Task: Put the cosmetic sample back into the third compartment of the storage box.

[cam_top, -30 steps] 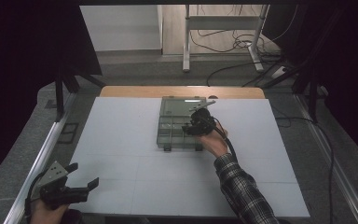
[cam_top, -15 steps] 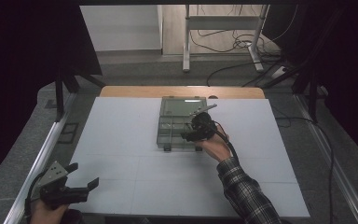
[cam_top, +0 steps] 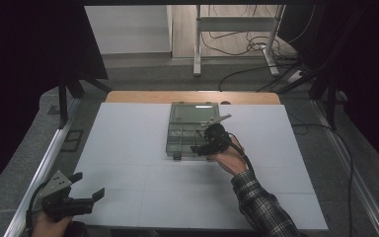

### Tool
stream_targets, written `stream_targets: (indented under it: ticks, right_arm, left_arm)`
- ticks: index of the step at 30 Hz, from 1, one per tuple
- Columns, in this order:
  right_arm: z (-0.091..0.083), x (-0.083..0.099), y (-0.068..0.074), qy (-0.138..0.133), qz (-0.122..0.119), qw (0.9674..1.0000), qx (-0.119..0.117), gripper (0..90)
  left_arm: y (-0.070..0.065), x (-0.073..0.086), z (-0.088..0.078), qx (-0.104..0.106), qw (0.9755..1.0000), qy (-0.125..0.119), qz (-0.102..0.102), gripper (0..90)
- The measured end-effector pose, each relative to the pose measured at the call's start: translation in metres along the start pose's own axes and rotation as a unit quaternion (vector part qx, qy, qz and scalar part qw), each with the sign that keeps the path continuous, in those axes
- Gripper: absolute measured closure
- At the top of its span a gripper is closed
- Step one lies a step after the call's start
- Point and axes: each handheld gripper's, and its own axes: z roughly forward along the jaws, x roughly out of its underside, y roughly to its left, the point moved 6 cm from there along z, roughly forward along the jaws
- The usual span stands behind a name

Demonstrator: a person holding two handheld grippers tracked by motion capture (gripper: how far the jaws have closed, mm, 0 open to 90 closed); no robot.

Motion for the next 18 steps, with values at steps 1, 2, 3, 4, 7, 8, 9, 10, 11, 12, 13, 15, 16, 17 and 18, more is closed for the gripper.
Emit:
stream_targets:
  ticks: [1,2,3,4,7,8,9,10,11,12,13,15,16,17,18]
  right_arm:
    - [-0.001,0.001,0.001,0.0,-0.001,1.0,-0.002,24.5]
    - [-0.002,0.001,0.002,0.0,0.0,1.0,-0.004,23.3]
    - [-0.003,0.002,0.003,0.002,-0.001,1.0,-0.003,22.4]
    - [-0.004,0.003,0.004,0.003,-0.002,1.0,-0.004,21.2]
    - [-0.007,0.006,0.006,0.004,0.0,0.9999,-0.01,17.5]
    - [-0.009,0.007,0.007,0.005,0.001,0.9999,-0.013,16.2]
    - [-0.01,0.007,0.007,0.004,0.001,0.9999,-0.014,15.4]
    - [-0.012,0.009,0.008,0.003,-0.001,0.9999,-0.013,14.8]
    - [-0.013,0.009,0.01,0.002,-0.001,0.9999,-0.015,13.8]
    - [-0.015,0.01,0.011,0.001,-0.001,0.9999,-0.016,12.6]
    - [-0.016,0.011,0.012,0.0,0.0,0.9999,-0.017,11.8]
    - [-0.02,0.012,0.014,-0.005,-0.001,0.9999,-0.017,10.4]
    - [-0.021,0.013,0.015,-0.007,-0.002,0.9999,-0.015,9.0]
    - [-0.023,0.013,0.015,-0.009,-0.002,0.9999,-0.014,8.6]
    - [-0.024,0.014,0.016,-0.01,-0.004,0.9998,-0.014,7.9]
  left_arm:
    - [0.0,0.0,0.0,0.0,1.0,0.0,0.0,2.3]
    - [0.0,0.0,0.0,0.0,1.0,0.0,0.0,2.3]
    - [0.0,0.0,0.0,0.0,1.0,0.0,0.0,2.3]
    - [0.0,0.0,0.0,0.0,1.0,0.0,0.0,2.3]
    - [0.0,0.0,0.0,0.0,1.0,0.0,0.0,2.3]
    - [0.0,0.0,0.0,0.0,1.0,0.0,0.0,2.3]
    - [0.0,0.0,0.0,0.0,1.0,0.0,0.0,2.3]
    - [0.0,0.0,0.0,0.0,1.0,0.0,0.0,2.3]
    - [0.0,0.0,0.0,0.0,1.0,0.0,0.001,2.3]
    - [0.0,0.0,0.0,0.0,1.0,0.0,0.001,2.3]
    - [0.0,0.0,0.0,0.0,1.0,0.0,0.001,2.3]
    - [0.0,0.0,0.0,0.001,1.0,0.0,0.0,2.3]
    - [0.0,0.0,0.0,0.001,1.0,0.0,0.0,2.3]
    - [0.0,0.0,0.0,0.001,1.0,0.0,0.0,2.3]
    - [0.0,0.0,0.0,0.001,1.0,0.0,0.0,2.3]
